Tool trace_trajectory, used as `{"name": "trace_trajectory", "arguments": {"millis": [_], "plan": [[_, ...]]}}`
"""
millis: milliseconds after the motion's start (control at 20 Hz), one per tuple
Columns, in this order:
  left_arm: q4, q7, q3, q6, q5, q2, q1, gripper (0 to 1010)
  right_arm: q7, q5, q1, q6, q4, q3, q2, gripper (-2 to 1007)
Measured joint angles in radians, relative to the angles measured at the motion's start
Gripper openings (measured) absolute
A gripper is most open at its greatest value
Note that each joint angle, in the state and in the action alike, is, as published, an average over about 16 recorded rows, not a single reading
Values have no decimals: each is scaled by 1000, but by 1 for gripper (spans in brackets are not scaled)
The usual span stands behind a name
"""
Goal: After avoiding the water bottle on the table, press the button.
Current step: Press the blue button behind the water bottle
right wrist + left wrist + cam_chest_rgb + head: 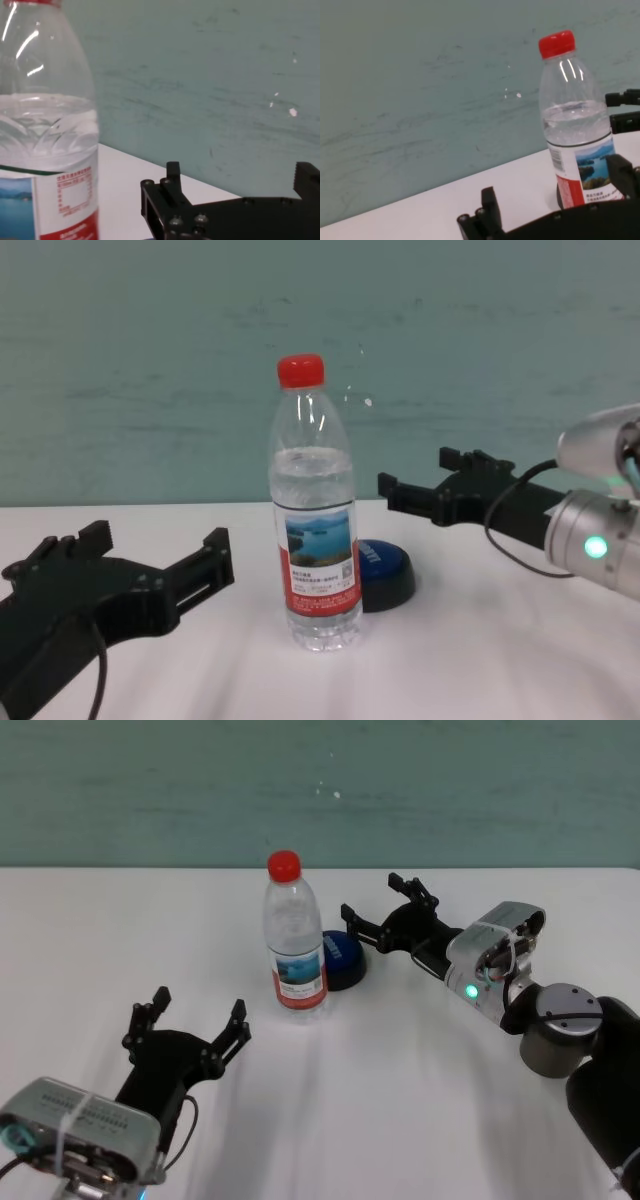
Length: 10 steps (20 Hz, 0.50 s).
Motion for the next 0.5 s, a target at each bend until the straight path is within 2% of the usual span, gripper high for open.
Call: {"name": "trace_trajectory", "arguments": {"millis": [500], "plan": [[0,0,0,0,0,0,0,1000,23,-11,57,-34,124,-17,-44,1004]]}}
